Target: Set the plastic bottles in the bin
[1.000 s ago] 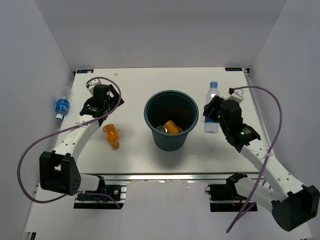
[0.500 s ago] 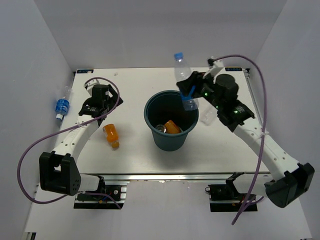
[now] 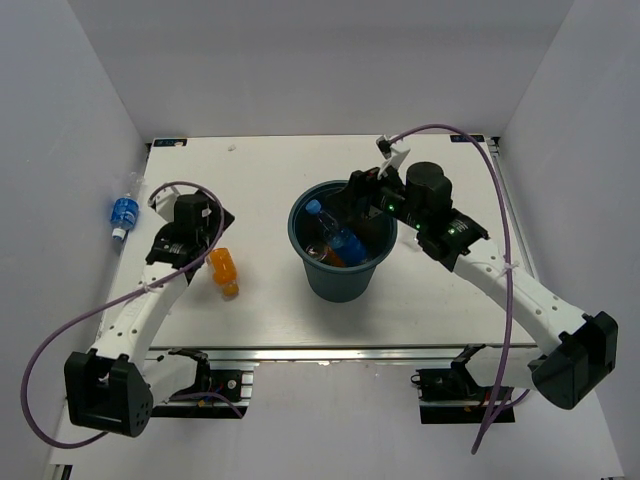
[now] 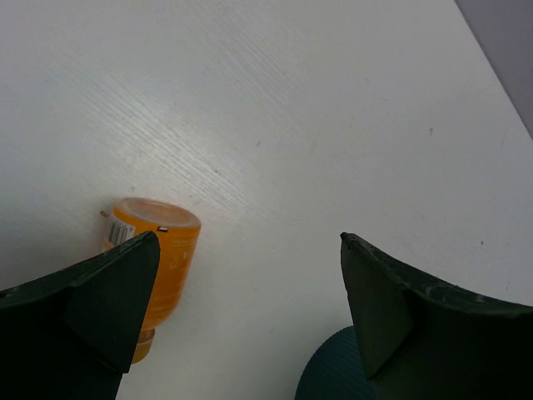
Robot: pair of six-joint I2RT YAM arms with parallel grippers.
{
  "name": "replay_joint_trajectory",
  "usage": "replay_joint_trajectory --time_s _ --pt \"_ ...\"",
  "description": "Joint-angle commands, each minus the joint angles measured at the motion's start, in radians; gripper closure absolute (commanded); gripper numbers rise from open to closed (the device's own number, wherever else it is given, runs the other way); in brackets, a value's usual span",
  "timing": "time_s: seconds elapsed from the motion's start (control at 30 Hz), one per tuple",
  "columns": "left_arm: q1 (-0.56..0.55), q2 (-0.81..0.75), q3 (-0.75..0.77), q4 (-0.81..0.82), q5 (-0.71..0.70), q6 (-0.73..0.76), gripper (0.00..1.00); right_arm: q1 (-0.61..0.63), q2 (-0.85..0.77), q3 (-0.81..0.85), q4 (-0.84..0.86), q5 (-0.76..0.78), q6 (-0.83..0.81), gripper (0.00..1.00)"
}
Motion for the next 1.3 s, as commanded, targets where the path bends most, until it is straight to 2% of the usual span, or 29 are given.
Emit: replay_joint_trajectory --time_s 0.0,0.13,0.27,0.37,0.5,0.73,0.83,0.87,0.93,0.97,1.0,1.1,1.27 --pt "0.006 -0.036 -0.044 -0.070 -0.031 -0.056 0.02 -0.004 -0.002 0.095 0.005 0.043 -0.068 0.11" --pt "0.004 -0.041 -0.084 -0.150 -0.051 -0.054 0.02 -0.032 -0.042 0.101 -0.001 0.120 -0.071 0.11" --pt "0.004 -0.036 -0.137 -0.143 -0.034 -0.050 0.02 -0.090 -0.134 0.037 -0.030 0.208 -0.080 0.11" --pt "0.006 0.013 -0.135 -0.136 0.001 -0.053 0.02 -0.112 -0.237 -0.070 -0.007 0.234 -0.058 0.11" --pt "0.006 0.105 -0.128 -0.159 -0.016 -0.057 0.02 -0.147 -0.370 -0.214 0.036 0.368 0.012 0.11" --pt "0.004 0.226 -0.158 -0.058 -0.019 -0.065 0.02 -0.224 -0.469 -0.406 0.016 0.468 0.121 0.11" --pt "0.004 0.274 -0.132 -0.052 -0.008 -0.060 0.14 -0.248 -0.499 -0.454 0.007 0.511 0.152 0.11" --pt "0.004 0.278 -0.124 -0.056 -0.017 -0.060 0.25 -0.254 -0.506 -0.466 0.007 0.536 0.173 0.11" --pt "0.006 0.272 -0.090 -0.102 -0.088 -0.070 0.38 -0.257 -0.527 -0.485 -0.001 0.574 0.205 0.11" --pt "0.006 0.262 -0.078 -0.115 -0.108 -0.070 0.52 -0.259 -0.538 -0.495 -0.001 0.600 0.210 0.11" --pt "0.006 0.233 -0.067 -0.121 -0.119 -0.065 0.57 -0.261 -0.542 -0.500 -0.001 0.610 0.212 0.11" --pt "0.006 0.153 -0.035 -0.106 -0.105 -0.053 0.67 -0.262 -0.553 -0.512 -0.032 0.639 0.219 0.11" --pt "0.003 0.051 0.063 0.008 -0.011 -0.013 0.68 -0.267 -0.542 -0.517 -0.068 0.691 0.253 0.11"
